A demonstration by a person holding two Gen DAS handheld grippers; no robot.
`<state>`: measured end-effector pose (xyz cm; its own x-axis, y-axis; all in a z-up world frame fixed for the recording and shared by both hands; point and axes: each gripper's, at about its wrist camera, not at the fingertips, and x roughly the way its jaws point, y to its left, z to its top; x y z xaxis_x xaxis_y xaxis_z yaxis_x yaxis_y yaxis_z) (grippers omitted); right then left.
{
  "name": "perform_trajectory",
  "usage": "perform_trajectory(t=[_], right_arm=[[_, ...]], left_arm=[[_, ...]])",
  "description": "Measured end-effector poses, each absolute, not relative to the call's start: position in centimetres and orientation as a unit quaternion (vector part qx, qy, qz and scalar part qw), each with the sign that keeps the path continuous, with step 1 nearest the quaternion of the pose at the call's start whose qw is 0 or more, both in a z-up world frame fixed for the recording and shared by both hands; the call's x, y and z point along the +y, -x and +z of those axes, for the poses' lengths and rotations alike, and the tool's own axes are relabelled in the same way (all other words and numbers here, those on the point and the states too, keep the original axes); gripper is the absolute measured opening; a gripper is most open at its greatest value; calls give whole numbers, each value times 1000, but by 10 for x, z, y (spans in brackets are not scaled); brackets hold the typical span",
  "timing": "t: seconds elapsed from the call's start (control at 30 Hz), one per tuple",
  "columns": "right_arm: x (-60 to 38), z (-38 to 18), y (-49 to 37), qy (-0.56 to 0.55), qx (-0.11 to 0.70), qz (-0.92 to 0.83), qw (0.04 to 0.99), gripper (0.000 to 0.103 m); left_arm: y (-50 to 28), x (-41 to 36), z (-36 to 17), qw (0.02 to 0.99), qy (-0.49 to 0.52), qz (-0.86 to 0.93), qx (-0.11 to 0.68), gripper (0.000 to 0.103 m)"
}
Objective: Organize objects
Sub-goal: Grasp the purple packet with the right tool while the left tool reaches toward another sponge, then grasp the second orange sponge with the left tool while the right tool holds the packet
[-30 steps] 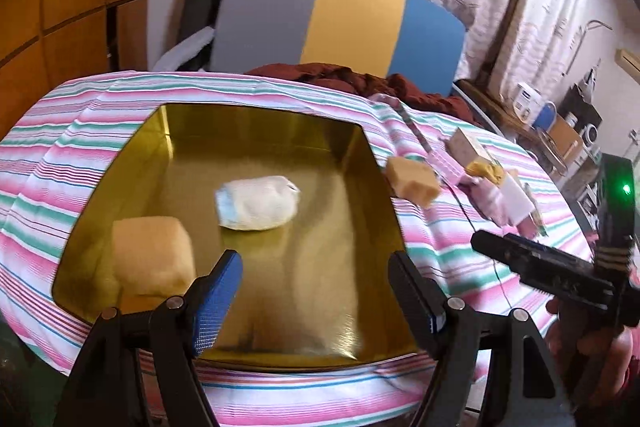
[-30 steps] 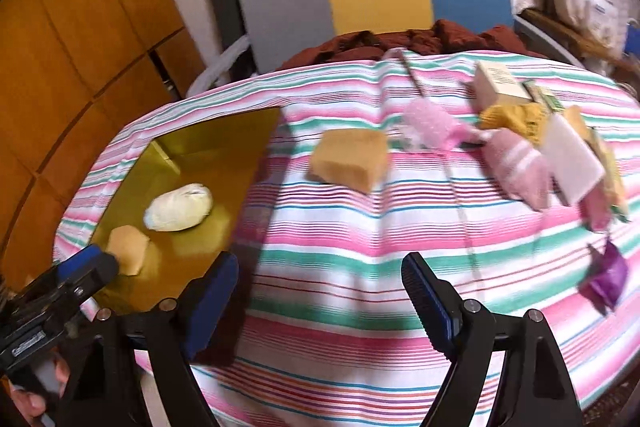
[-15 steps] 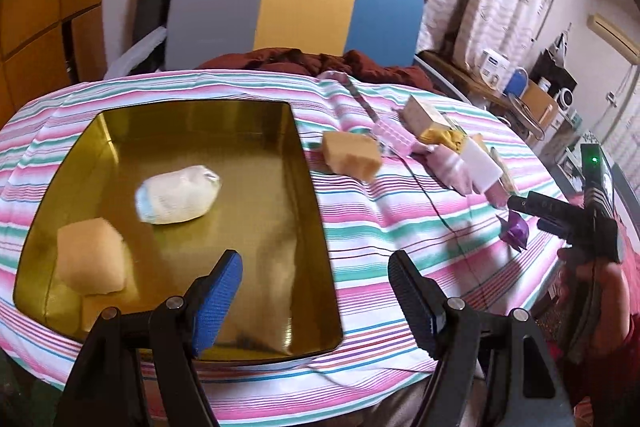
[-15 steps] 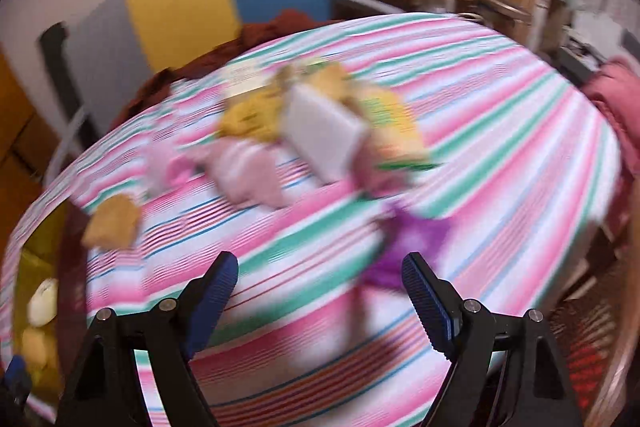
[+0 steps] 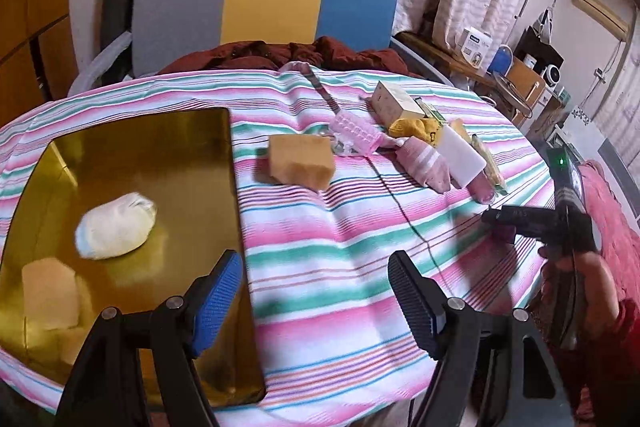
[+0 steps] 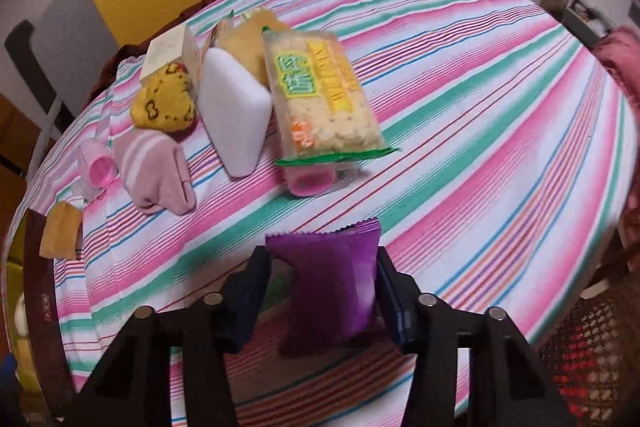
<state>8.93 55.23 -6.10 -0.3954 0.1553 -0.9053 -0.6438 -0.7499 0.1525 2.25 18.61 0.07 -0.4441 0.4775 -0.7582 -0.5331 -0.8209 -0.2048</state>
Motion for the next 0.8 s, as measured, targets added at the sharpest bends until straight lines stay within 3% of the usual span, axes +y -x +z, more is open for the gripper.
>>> perform_trajectory(t=[0.13, 0.8], right_arm=[[551, -60, -89, 481, 242, 808, 239, 40], [529, -60, -88, 480, 271, 820, 155, 40]], left_arm=[[-7, 207, -2, 301, 450, 840, 31, 77], [98, 292, -56, 197, 505, 830, 129, 77]])
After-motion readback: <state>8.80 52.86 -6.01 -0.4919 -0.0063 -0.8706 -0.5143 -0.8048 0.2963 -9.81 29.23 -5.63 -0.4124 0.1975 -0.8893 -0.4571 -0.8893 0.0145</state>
